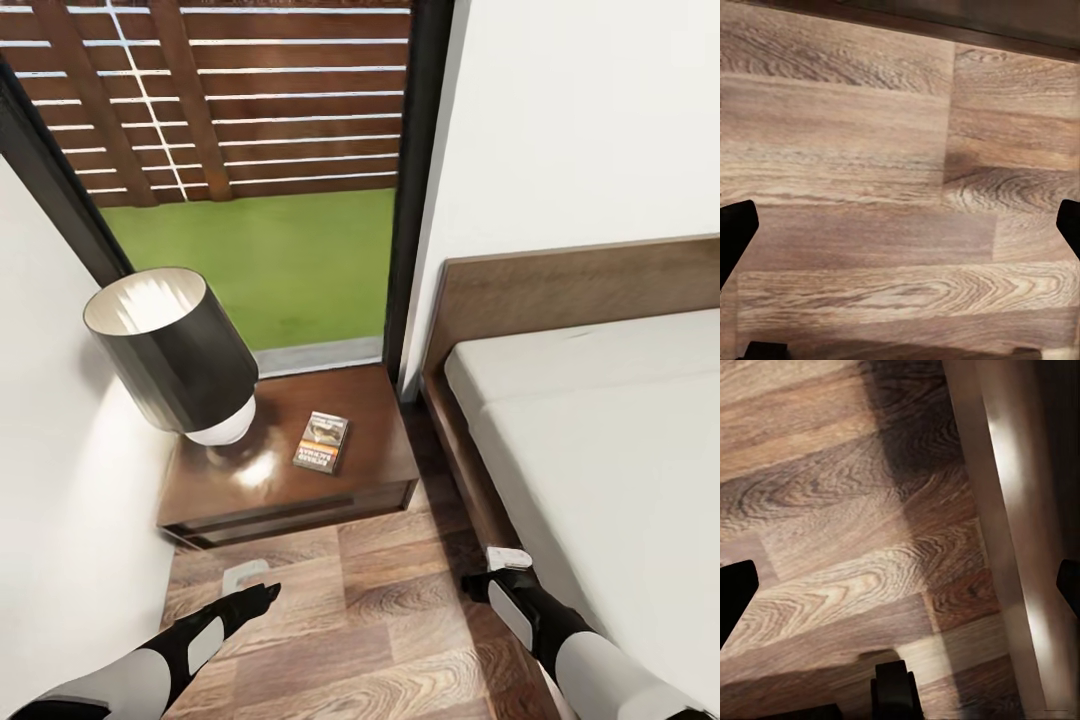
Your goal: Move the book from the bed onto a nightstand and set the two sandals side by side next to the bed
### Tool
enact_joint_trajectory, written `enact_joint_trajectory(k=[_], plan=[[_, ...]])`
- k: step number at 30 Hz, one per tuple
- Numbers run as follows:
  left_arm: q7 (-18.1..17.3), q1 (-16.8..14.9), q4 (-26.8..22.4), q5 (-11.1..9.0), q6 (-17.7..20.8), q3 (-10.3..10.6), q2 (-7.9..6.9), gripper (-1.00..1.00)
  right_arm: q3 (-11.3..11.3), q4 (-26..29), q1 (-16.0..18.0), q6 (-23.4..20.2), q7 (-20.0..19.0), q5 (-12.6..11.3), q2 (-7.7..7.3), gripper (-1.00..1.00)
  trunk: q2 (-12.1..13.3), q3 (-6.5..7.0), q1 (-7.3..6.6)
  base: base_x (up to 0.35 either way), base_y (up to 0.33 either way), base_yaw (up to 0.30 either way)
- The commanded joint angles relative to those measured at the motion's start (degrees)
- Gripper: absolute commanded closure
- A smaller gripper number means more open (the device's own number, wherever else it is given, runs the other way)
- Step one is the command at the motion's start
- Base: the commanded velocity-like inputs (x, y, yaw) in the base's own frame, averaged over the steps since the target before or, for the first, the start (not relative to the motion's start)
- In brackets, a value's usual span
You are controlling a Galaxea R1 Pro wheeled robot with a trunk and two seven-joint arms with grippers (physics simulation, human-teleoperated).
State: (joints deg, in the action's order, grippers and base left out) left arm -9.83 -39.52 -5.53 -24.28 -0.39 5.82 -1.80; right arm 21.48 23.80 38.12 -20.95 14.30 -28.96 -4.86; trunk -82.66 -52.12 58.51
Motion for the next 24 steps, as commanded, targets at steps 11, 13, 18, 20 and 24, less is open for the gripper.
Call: enact_joint_trajectory(k=[11, 13, 18, 20, 24], plan=[[-0.1, 1.9, 0.4, -0.7, 0.0, 0.5, -0.19, -1.00, 0.6, -5.0, -0.1, 6.7, 0.5, -0.6, 1.09, -1.00, 0.0, 0.99, 0.00, 0.000, 0.000, 0.000], [-0.1, 2.3, 0.8, -0.7, -0.1, 0.5, -0.33, -1.00, 0.7, -5.9, -0.1, 7.1, 0.4, -0.6, 1.54, -1.00, 0.0, 1.18, 0.00, 0.000, 0.000, 0.000], [-0.1, 2.7, 1.6, -0.7, -0.1, 0.5, -0.50, -1.00, 0.7, -8.1, -0.1, 7.5, 0.4, -0.6, 2.00, -1.00, 0.0, 1.65, 0.00, 0.000, 0.000, 0.000], [-0.1, 2.9, 1.9, -0.7, -0.1, 0.5, -0.61, -1.00, 0.7, -8.9, -0.1, 7.6, 0.4, -0.6, 2.08, -1.00, 0.0, 1.83, 0.00, 0.000, 0.000, 0.000], [-0.1, 3.6, 2.6, -0.7, -0.1, 0.5, -0.75, -1.00, 0.7, -10.5, -0.1, 7.6, 0.4, -0.6, 2.16, -1.00, 0.0, 2.21, 0.00, 0.000, 0.000, 0.000]])
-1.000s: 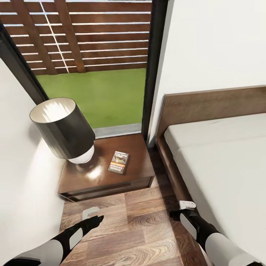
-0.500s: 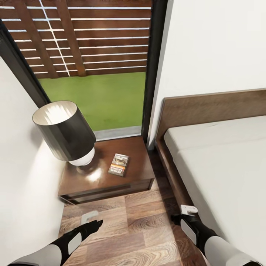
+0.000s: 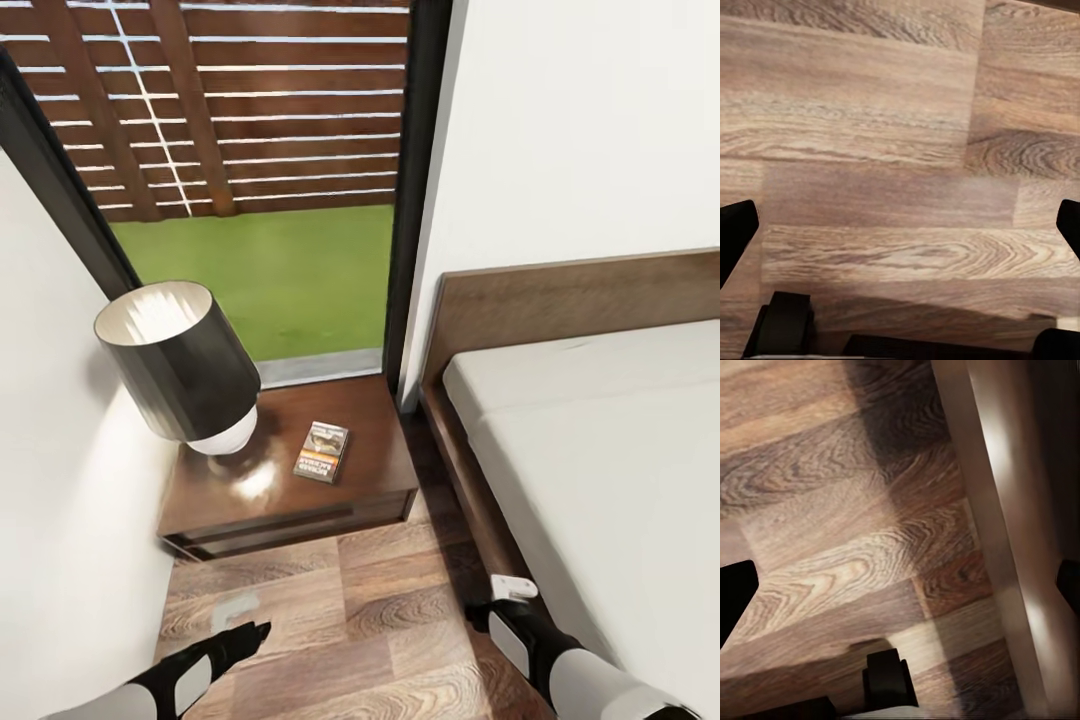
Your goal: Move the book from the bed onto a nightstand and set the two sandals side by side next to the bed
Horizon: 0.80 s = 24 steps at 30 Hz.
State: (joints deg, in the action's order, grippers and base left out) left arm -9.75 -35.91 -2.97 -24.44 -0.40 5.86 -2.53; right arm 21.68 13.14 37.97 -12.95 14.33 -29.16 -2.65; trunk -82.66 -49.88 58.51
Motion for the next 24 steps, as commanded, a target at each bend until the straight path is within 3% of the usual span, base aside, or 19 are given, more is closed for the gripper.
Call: enact_joint_trajectory(k=[1, 14, 21, 24], plan=[[-0.2, 0.2, 0.2, -0.6, 0.0, 0.5, -0.04, -1.00, 0.5, -0.3, 0.0, -0.4, 0.4, -0.4, -0.04, -1.00, 0.0, 0.06, 0.00, 0.000, 0.000, 0.000], [-0.2, 4.6, 0.7, -0.6, -0.1, 0.4, -0.23, -1.00, 0.5, -8.5, -0.1, 2.8, 0.3, -0.4, 2.20, -1.00, 0.0, 1.27, 0.00, 0.000, 0.000, 0.000], [-0.2, 7.0, 0.8, -0.6, -0.1, 0.4, -0.73, -1.00, 0.5, -13.4, -0.7, 5.4, 0.3, -0.3, 4.72, -1.00, 0.0, 1.93, 0.00, 0.000, 0.000, -0.005], [-0.2, 9.3, 0.8, -0.6, -0.1, 0.4, -0.80, -1.00, 0.5, -14.3, -3.4, 5.8, 0.3, -0.1, 6.34, -1.00, 0.0, 2.21, 0.00, 0.000, 0.000, -0.092]])
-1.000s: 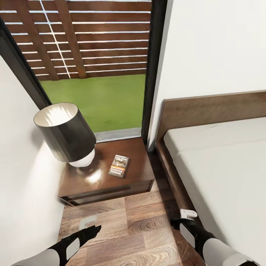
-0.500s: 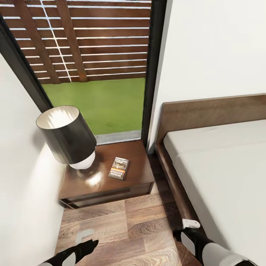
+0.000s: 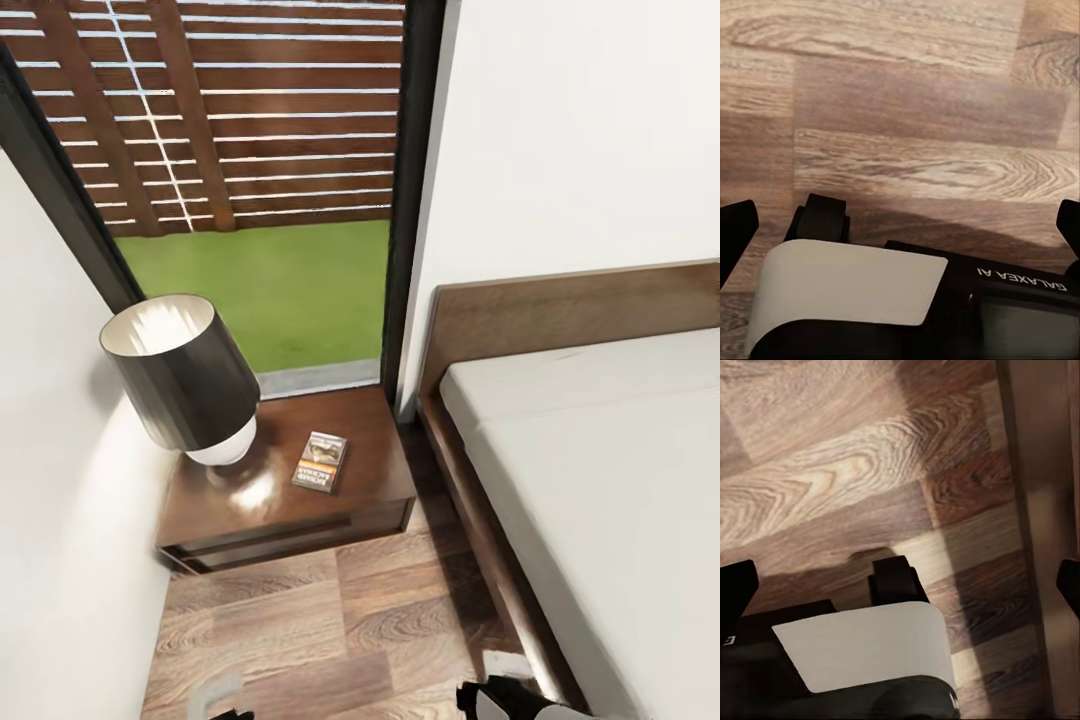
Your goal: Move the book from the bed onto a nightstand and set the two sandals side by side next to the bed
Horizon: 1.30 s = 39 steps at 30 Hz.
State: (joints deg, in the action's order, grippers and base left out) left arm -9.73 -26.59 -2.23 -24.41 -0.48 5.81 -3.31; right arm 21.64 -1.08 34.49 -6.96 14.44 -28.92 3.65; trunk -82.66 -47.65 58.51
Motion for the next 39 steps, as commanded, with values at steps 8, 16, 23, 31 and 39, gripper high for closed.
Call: enact_joint_trajectory(k=[8, 16, 23, 31, 39], plan=[[-0.2, 2.7, 0.0, -0.6, 0.0, 0.5, -0.10, -1.00, 0.6, -0.3, -4.0, 0.1, 0.2, -0.1, 1.16, -1.00, 0.0, 0.72, 0.00, 0.000, 0.000, -0.107], [-0.3, 5.8, 0.0, -0.5, -0.1, 1.8, -1.71, -1.00, 0.5, -0.3, -9.1, 0.2, 0.2, -0.1, 0.61, -1.00, 0.0, 1.35, 0.00, 0.000, 0.000, -0.119], [-0.7, 7.3, 0.0, -0.2, -0.8, 2.4, -2.75, -1.00, 0.5, -0.3, -11.0, 0.2, 0.0, -0.1, 0.42, -1.00, 0.0, 1.85, 0.00, 0.000, 0.000, -0.147], [-0.8, 8.1, 0.0, 3.0, -1.3, 2.5, -3.30, -1.00, 0.6, -0.4, -12.5, 0.3, -2.2, 0.0, 0.38, -1.00, 0.0, 2.43, 0.00, 0.000, 0.000, -0.167], [-0.3, 9.3, 0.5, 4.4, 0.1, 2.3, -2.79, -1.00, 0.6, -0.4, -13.1, 2.6, -2.6, -0.1, -0.52, -1.00, 0.0, 2.48, 0.00, 0.000, 0.000, -0.010]])
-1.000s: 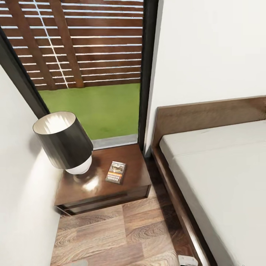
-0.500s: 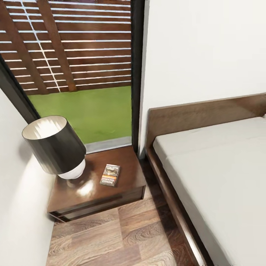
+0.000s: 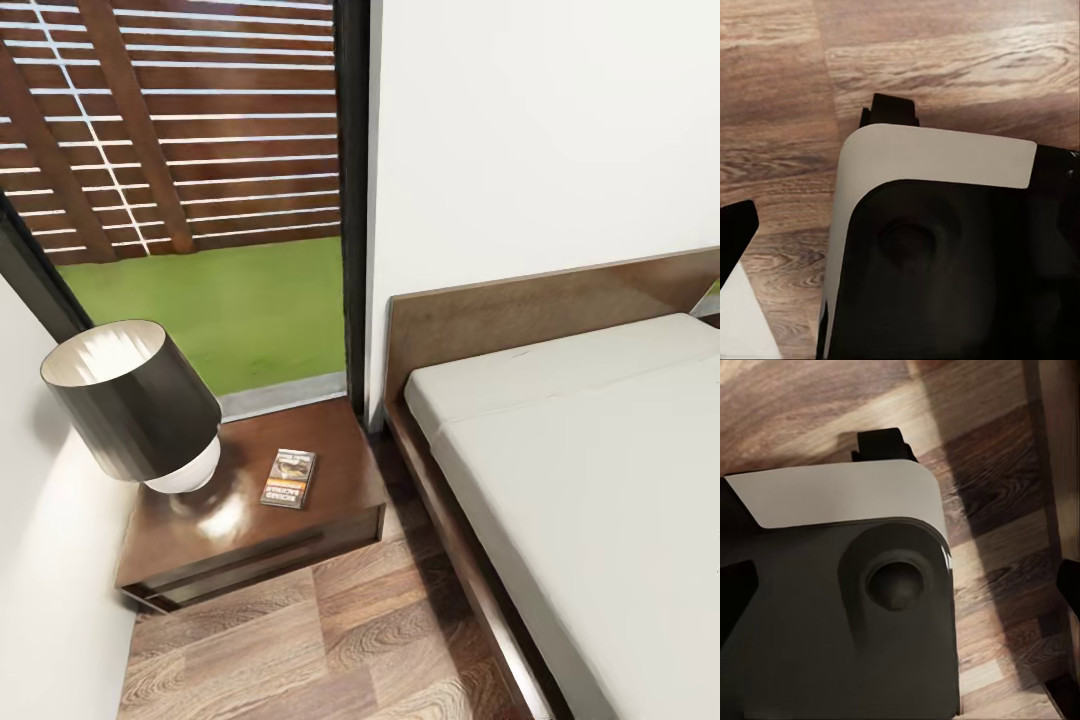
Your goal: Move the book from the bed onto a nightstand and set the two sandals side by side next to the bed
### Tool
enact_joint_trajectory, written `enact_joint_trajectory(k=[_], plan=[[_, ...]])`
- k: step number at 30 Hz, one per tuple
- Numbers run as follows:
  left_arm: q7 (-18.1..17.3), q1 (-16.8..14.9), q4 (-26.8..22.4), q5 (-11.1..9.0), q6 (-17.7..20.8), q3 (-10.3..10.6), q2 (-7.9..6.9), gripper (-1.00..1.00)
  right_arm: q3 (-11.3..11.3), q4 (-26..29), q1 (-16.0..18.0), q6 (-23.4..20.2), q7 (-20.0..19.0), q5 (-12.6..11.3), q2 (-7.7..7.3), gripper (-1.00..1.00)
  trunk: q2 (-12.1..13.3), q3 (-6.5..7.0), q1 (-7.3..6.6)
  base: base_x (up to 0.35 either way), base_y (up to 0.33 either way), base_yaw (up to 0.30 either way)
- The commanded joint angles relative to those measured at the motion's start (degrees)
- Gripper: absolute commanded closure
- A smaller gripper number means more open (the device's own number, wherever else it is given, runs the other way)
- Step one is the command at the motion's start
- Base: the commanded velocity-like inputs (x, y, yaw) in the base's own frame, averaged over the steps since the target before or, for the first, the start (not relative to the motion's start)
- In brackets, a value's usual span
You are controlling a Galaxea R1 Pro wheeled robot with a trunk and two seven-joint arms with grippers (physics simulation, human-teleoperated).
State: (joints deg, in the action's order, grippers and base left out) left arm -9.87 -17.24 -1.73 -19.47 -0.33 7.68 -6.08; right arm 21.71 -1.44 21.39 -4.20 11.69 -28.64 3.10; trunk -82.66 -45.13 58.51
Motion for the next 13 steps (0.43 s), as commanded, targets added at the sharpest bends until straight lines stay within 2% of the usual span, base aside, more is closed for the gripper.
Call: enact_joint_trajectory(k=[1, 4, 13], plan=[[-0.2, 0.2, 0.1, -0.6, 0.1, 0.5, -0.01, -1.00, 0.5, -0.1, 0.0, 0.0, 0.2, -0.4, -0.07, -1.00, 0.0, -0.03, 0.00, 0.000, 0.000, -0.002], [-0.2, 1.6, 0.1, -0.6, 0.4, 0.5, -0.05, -1.00, 0.4, -0.1, 0.0, 0.7, 0.2, -0.4, -0.47, -1.00, 0.0, -0.03, 0.00, 0.000, 0.000, 0.000], [-0.2, 2.4, 0.1, -0.7, 0.4, 0.4, 0.00, -1.00, 0.5, -0.1, 0.0, 0.9, 0.2, -0.4, -0.64, -1.00, 0.0, -0.03, 0.00, 0.000, 0.000, 0.000]])
